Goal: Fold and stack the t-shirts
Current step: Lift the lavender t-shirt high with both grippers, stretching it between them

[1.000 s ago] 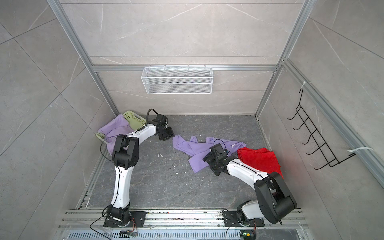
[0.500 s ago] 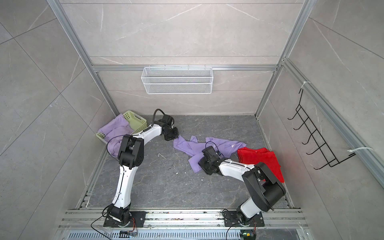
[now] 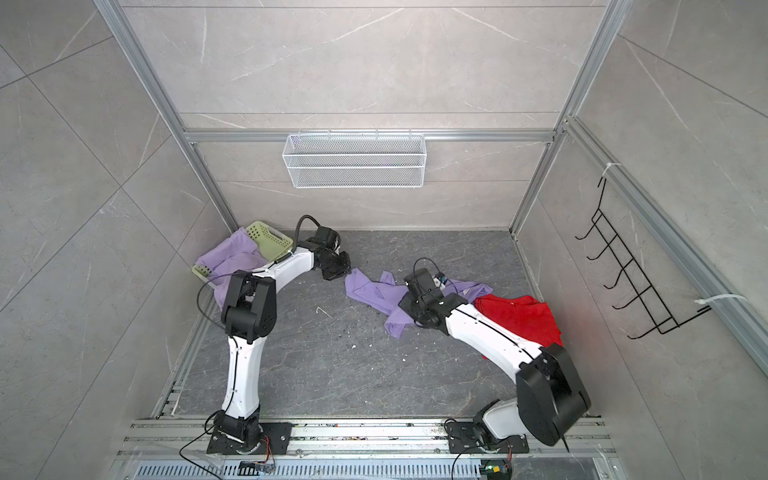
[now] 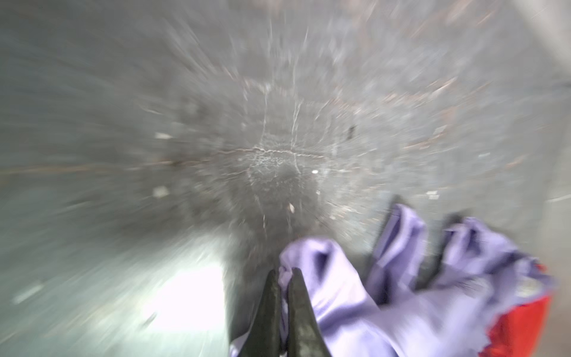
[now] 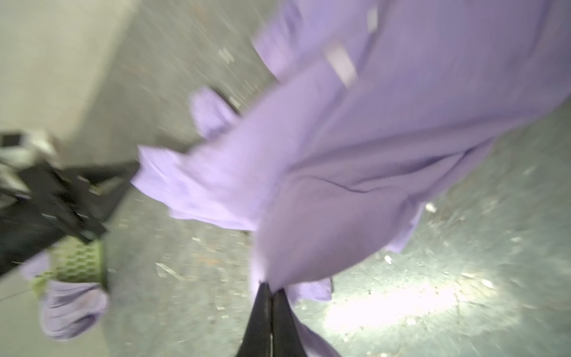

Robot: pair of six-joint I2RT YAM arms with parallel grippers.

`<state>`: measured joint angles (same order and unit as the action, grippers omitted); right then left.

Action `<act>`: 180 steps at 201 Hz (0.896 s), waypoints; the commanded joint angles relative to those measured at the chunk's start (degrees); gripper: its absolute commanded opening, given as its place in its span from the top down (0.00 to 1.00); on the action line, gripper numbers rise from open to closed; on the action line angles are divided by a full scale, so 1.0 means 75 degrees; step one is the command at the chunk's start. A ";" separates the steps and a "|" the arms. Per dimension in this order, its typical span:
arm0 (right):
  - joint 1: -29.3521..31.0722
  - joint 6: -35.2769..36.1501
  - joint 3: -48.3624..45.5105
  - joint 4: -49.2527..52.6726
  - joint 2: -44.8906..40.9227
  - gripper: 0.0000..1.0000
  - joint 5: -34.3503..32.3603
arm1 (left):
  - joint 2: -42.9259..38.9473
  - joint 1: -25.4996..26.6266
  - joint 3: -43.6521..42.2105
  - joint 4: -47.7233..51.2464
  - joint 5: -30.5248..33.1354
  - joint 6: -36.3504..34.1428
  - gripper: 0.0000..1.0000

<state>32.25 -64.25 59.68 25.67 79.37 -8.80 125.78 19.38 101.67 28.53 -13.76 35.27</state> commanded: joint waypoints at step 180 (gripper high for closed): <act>-0.1233 0.5436 0.6841 0.1563 -0.0616 0.96 -0.1945 | -0.7226 -0.1529 -0.1780 -0.0332 0.2461 -0.2094 1.00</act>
<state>23.66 -28.18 108.47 43.94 70.78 -24.23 70.35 8.21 89.97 28.62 3.51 20.53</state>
